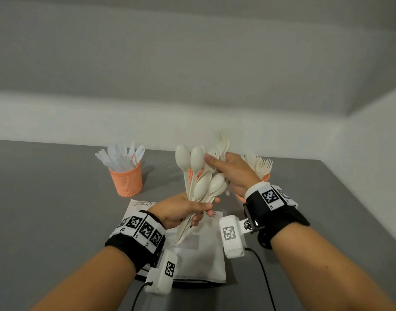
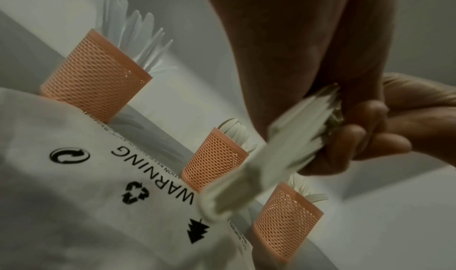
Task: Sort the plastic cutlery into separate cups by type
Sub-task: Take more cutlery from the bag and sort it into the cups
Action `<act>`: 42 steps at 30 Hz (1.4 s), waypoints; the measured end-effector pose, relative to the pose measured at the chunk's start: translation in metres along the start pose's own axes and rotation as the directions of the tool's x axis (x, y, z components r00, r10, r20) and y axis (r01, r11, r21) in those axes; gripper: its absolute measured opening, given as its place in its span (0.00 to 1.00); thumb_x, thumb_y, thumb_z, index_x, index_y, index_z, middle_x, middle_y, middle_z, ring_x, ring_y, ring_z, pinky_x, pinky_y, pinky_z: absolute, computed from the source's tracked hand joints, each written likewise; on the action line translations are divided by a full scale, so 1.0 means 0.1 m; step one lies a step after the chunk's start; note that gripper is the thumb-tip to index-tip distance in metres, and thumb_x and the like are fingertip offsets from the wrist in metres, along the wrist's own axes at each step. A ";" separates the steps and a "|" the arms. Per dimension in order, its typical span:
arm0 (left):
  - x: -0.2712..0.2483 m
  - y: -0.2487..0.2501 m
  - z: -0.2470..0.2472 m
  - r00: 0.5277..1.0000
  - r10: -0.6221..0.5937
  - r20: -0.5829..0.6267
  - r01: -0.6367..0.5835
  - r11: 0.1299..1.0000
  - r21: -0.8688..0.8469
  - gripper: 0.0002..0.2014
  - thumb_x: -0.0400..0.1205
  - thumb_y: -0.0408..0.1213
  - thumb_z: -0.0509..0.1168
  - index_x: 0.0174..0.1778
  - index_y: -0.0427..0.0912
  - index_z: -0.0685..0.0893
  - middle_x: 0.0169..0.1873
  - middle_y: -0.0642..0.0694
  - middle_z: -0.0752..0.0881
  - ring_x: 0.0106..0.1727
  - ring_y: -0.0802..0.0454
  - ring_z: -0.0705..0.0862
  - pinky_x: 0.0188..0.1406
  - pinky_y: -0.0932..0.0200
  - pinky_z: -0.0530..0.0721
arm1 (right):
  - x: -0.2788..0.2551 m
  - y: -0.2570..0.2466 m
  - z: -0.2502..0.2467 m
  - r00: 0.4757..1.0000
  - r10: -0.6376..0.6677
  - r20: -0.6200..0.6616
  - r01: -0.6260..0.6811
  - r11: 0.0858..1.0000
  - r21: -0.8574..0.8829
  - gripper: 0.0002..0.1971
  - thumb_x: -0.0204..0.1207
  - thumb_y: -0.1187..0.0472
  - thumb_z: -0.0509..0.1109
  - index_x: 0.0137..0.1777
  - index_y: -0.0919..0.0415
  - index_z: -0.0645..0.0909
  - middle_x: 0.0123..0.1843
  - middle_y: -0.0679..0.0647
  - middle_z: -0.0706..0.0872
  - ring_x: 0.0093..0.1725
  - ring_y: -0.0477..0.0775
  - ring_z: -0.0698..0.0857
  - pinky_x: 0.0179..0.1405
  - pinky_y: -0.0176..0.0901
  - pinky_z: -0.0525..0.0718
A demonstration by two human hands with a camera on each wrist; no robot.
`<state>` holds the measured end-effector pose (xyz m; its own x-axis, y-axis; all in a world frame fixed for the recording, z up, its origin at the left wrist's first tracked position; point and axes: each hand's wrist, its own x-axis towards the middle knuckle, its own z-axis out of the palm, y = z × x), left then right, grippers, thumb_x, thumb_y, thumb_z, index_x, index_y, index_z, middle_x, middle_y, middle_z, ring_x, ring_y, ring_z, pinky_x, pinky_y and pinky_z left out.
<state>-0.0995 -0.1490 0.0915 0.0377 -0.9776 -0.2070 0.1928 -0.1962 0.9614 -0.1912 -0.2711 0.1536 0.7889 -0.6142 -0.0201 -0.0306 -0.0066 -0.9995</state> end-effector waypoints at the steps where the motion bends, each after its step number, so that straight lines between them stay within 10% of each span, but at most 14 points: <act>1: -0.01 0.00 -0.01 1.000 0.001 0.015 -0.001 1.000 -0.007 0.08 0.80 0.33 0.64 0.54 0.41 0.82 0.29 0.52 0.84 0.21 0.60 0.70 0.22 0.68 0.73 | 0.01 -0.02 -0.01 0.999 -0.021 -0.042 0.022 1.000 0.013 0.09 0.76 0.54 0.70 0.45 0.60 0.81 0.40 0.58 0.87 0.36 0.53 0.86 0.37 0.42 0.84; 8: -0.01 -0.07 -0.10 1.000 0.011 0.029 -0.009 0.999 -0.039 0.14 0.77 0.37 0.64 0.58 0.42 0.80 0.29 0.52 0.79 0.21 0.60 0.67 0.22 0.68 0.71 | 0.10 -0.26 -0.25 0.920 -0.200 -0.338 0.309 0.900 0.307 0.06 0.84 0.56 0.56 0.48 0.55 0.71 0.42 0.55 0.83 0.38 0.50 0.85 0.45 0.47 0.86; 18: 0.22 0.11 -0.06 0.988 0.020 -0.156 -0.030 0.997 -0.066 0.12 0.84 0.46 0.56 0.52 0.42 0.79 0.29 0.50 0.69 0.19 0.61 0.64 0.21 0.68 0.67 | 0.29 -0.06 -1.23 0.629 -0.369 -0.684 0.398 0.909 -0.125 0.13 0.81 0.67 0.56 0.61 0.53 0.66 0.39 0.46 0.72 0.34 0.43 0.72 0.35 0.24 0.75; 23: 0.35 0.17 -0.06 0.996 0.058 -0.061 -0.068 0.983 -0.169 0.09 0.85 0.41 0.58 0.55 0.42 0.79 0.33 0.47 0.71 0.22 0.59 0.67 0.23 0.67 0.72 | 0.58 0.39 -1.27 0.769 -0.249 -0.589 0.269 0.962 -0.055 0.11 0.80 0.67 0.60 0.58 0.54 0.68 0.41 0.47 0.75 0.38 0.44 0.77 0.44 0.37 0.78; 27: 0.40 0.15 -0.09 0.996 0.082 -0.027 -0.087 0.968 -0.234 0.12 0.78 0.40 0.62 0.56 0.40 0.79 0.34 0.47 0.75 0.23 0.58 0.70 0.23 0.66 0.74 | 0.69 0.77 -1.25 0.840 -0.116 -0.530 0.141 0.990 0.007 0.19 0.81 0.59 0.64 0.70 0.58 0.68 0.51 0.50 0.83 0.46 0.43 0.84 0.42 0.25 0.81; 30: 0.43 0.14 -0.13 0.997 0.078 -0.005 -0.076 0.954 -0.288 0.12 0.78 0.38 0.61 0.56 0.39 0.79 0.33 0.47 0.75 0.22 0.60 0.70 0.22 0.67 0.74 | 0.74 0.88 -1.27 0.869 -0.081 -0.489 0.103 0.995 0.018 0.21 0.82 0.56 0.60 0.74 0.56 0.67 0.53 0.48 0.85 0.55 0.51 0.85 0.58 0.43 0.80; 37: 0.51 0.13 -0.15 0.995 0.101 0.005 -0.093 0.934 -0.346 0.14 0.77 0.33 0.62 0.58 0.38 0.73 0.37 0.44 0.84 0.22 0.58 0.72 0.23 0.65 0.76 | 0.69 0.82 -1.30 0.938 -0.070 -0.339 -0.082 0.907 -0.414 0.14 0.82 0.60 0.60 0.64 0.64 0.77 0.62 0.61 0.81 0.60 0.57 0.81 0.62 0.45 0.76; 42: 0.53 0.13 -0.15 0.994 0.100 -0.034 -0.106 0.940 -0.326 0.14 0.77 0.37 0.63 0.58 0.39 0.77 0.41 0.43 0.87 0.23 0.58 0.75 0.25 0.65 0.78 | 0.55 0.59 -1.34 0.814 -0.293 -0.501 0.019 0.876 -0.482 0.30 0.76 0.57 0.70 0.74 0.67 0.65 0.67 0.64 0.75 0.60 0.52 0.76 0.63 0.43 0.75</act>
<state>-0.0807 -0.2021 0.0900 0.0899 -0.9892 -0.1158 0.4964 -0.0563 0.8663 -0.2321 -0.4112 0.0968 0.3438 -0.8935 0.2890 -0.3071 -0.3978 -0.8646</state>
